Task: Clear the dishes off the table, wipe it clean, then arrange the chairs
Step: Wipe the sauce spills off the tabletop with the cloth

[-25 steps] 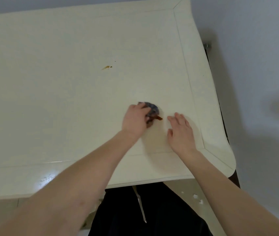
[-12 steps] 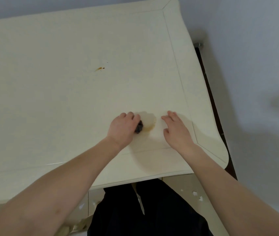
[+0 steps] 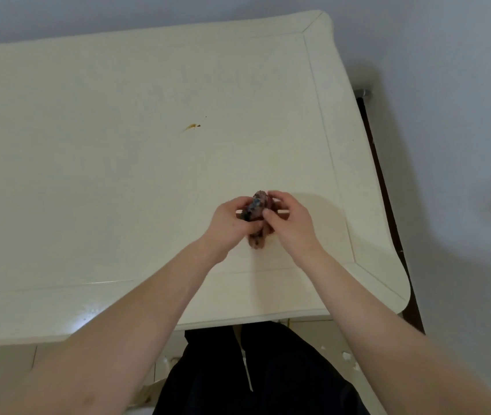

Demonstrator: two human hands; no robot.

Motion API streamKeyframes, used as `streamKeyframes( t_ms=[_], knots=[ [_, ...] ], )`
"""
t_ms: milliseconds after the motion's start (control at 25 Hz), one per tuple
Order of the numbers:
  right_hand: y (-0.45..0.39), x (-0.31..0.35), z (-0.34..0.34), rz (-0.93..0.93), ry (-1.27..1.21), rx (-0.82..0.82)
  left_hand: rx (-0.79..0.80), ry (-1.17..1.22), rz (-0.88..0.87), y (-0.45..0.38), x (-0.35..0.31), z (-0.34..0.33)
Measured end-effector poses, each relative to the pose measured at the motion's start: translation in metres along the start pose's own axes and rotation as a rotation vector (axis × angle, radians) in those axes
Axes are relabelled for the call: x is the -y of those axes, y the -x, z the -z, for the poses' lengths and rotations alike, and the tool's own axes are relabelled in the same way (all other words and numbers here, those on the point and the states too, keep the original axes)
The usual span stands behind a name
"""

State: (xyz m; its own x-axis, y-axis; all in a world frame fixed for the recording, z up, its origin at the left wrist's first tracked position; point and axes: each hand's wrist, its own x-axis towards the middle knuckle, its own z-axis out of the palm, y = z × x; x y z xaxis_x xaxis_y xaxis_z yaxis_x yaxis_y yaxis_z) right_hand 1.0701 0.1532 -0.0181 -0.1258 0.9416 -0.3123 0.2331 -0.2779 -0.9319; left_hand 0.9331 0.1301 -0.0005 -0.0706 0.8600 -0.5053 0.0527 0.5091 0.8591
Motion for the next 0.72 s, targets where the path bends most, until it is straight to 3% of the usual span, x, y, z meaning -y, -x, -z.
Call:
streamKeyframes(
  t_ms=[40,120,160,240,400,520,680,720],
  knots=[
    [-0.012,-0.002,0.005,0.078,0.222,-0.094,-0.028,-0.117,-0.016,-0.002,0.005,0.008],
    [-0.037,-0.009,0.016,0.210,0.687,-0.184,-0.174,-0.665,-0.072,-0.007,0.022,0.032],
    [-0.045,-0.014,0.018,0.231,0.873,-0.160,-0.221,-0.936,-0.069,-0.007,0.030,0.046],
    [-0.036,-0.029,0.010,0.301,1.071,-0.043,-0.209,-1.231,0.002,-0.004,0.048,0.067],
    [0.040,-0.061,-0.020,0.585,1.006,0.192,-0.111,-1.261,0.066,-0.001,0.062,0.080],
    [0.027,-0.064,0.000,0.734,1.056,0.302,-0.107,-1.241,0.044,0.000,0.057,0.084],
    [-0.069,-0.027,0.011,0.308,1.014,-0.063,-0.123,-1.177,-0.015,0.002,0.055,0.104],
    [-0.073,-0.024,-0.002,0.267,1.011,-0.072,-0.100,-1.180,-0.013,0.004,0.055,0.106]
  ],
)
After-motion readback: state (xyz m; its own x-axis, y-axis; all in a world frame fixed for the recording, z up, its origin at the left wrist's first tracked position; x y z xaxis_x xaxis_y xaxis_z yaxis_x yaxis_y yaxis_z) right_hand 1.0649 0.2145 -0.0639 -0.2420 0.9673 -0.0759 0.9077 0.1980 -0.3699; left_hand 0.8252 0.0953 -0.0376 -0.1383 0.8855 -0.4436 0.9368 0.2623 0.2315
